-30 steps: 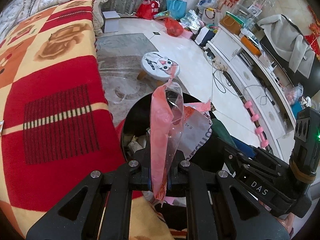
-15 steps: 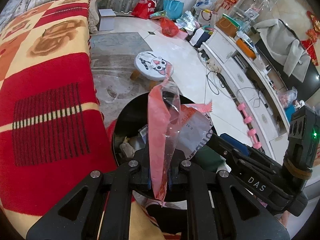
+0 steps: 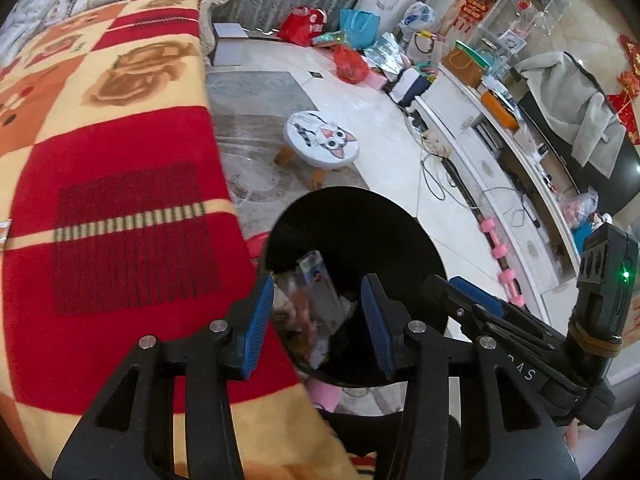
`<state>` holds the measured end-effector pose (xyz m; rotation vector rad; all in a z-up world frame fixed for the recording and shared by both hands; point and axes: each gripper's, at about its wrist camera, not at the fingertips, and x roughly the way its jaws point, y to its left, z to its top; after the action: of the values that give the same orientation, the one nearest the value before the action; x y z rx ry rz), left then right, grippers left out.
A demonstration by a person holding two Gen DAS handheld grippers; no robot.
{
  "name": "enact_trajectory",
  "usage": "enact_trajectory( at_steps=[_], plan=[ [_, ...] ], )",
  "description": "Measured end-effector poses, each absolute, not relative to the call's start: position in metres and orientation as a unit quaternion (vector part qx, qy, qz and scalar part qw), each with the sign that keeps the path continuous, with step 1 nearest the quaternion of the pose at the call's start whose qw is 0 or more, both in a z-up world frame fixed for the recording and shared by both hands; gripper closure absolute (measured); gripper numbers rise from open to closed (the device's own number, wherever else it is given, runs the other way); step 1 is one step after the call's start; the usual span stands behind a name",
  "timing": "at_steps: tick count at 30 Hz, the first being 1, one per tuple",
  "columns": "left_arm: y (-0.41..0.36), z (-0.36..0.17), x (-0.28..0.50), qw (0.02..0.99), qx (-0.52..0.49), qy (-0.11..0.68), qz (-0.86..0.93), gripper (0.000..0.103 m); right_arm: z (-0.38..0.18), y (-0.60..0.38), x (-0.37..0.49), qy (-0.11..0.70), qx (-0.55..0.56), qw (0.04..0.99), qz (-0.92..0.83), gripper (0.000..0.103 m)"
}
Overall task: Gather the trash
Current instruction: 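Open both tools to drop the pouch and wrapper into the bin, then move both open tools back over the last boxes on the bedspread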
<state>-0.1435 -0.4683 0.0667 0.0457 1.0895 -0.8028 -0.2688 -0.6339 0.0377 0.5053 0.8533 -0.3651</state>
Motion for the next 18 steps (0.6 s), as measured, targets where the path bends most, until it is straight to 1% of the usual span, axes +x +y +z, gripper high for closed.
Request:
enact_trajectory(
  at_steps=[6,10,18],
  plan=[
    [-0.441,0.071,-0.137,0.795,0.023,0.498,-0.345,0.059,0.042,-0.612,-0.259,0.413,0.222,0.87,-0.154,0.056],
    [-0.415,0.071,-0.133,0.803,0.017,0.498,-0.326,0.059,0.044,-0.593,-0.248,0.418,0.21,0.873,-0.138,0.053],
    [-0.346,0.069,-0.109,0.821,0.001,0.504,-0.268,0.059,0.043,-0.542,-0.216,0.437,0.182,0.877,-0.082,0.05]
  ],
)
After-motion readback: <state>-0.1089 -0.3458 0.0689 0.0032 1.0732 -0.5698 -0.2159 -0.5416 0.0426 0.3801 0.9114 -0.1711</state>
